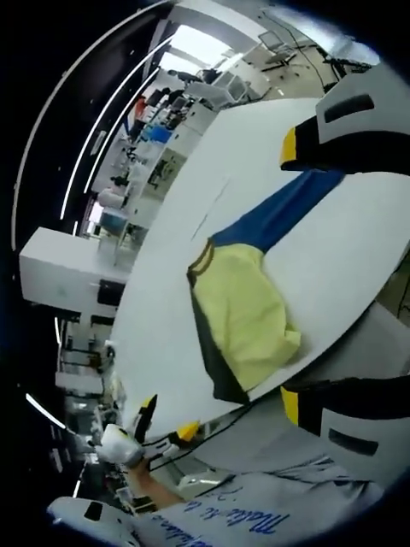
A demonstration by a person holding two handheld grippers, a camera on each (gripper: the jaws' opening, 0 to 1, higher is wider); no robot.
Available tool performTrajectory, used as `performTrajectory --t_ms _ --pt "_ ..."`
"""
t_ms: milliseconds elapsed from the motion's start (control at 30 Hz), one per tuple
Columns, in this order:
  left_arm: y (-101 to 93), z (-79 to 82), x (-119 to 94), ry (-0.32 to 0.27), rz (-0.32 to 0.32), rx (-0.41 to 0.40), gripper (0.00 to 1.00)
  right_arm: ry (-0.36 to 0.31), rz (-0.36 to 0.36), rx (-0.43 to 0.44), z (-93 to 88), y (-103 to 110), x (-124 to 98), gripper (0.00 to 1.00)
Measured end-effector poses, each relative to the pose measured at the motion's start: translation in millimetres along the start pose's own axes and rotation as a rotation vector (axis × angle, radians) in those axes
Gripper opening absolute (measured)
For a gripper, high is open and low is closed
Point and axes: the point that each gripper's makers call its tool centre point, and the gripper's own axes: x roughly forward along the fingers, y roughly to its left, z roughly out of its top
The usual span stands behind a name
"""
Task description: Fold the garment on the visible template until the final outline fits inside the template.
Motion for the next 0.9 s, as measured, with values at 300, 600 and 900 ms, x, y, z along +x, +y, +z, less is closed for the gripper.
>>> performTrajectory --t_ms 300,600,900 --pt "-15.6 -9.8 12 0.042 -0.017 0.001 0.83 -0.008 -0.040 0.026 -0.3 -2 -12 1.00" --pt "-39.7 -24.7 25 0.087 -0.040 -0.005 0.72 -0.011 -0.047 0.036 -3.5 -5 -17 1.00" --pt "-58.8 -27.8 31 0.102 -0.074 -0.026 0.59 0.019 -0.028 0.027 -11.6 -4 -14 1.00"
